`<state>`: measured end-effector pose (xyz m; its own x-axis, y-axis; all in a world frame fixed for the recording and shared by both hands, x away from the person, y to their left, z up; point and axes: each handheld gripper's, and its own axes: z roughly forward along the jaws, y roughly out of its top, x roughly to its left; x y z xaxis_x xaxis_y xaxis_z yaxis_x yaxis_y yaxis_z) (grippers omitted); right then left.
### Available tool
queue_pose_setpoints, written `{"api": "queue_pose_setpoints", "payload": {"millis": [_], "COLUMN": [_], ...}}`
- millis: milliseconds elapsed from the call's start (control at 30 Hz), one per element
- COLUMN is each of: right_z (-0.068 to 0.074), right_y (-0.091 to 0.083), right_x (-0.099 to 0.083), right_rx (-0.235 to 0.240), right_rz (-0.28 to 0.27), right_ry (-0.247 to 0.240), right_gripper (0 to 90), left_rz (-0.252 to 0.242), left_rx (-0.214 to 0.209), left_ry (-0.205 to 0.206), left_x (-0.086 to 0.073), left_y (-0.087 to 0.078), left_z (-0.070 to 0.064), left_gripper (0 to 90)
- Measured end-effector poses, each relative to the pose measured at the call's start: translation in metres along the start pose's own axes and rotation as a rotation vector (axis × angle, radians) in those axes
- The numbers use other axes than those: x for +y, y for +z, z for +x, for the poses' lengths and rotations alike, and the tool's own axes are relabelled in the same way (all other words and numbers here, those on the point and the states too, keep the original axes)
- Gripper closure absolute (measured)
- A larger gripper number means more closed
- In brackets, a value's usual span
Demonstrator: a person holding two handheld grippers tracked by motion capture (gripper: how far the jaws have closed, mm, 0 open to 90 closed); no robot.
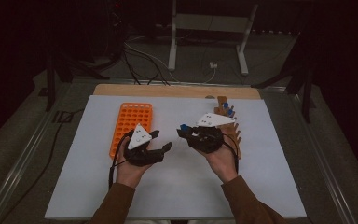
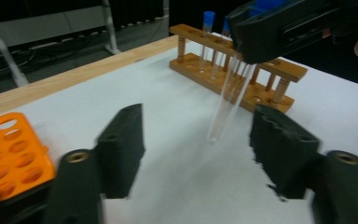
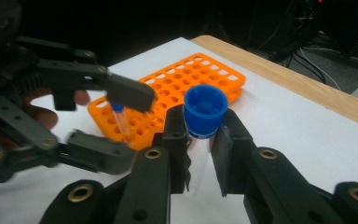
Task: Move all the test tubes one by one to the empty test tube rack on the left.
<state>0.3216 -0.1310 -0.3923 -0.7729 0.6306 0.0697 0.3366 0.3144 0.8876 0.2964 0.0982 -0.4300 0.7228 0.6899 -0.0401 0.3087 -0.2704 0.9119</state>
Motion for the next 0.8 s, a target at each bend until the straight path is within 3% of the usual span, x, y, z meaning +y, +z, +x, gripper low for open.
{"api": "queue_pose_setpoints", "payload": {"millis": [233,600,800], "right_z": [0.008,0.014,0.016], "right_y": [0.006,0.011,0.013], "right_x": [0.001,0.002,0.002], "right_rx": [0.023,0.046,0.054], "right_rz": [0.000,0.003,0.001], "right_ry": [-0.013,-0.017,-0.016], "right_gripper": [76.8,76.8,76.8], "left_rz": [0.001,0.006,0.000], "left_rx": [-0.049,-0.068,-0.067], "left_ry": [0.010,0.015,0.014], "left_x": [0.003,0.004,0.004], "left_y": [0.007,0.012,0.011], "left_z": [-0.003,-0.005,-0.004], "left_gripper": [58.9,70.2,71.7]}}
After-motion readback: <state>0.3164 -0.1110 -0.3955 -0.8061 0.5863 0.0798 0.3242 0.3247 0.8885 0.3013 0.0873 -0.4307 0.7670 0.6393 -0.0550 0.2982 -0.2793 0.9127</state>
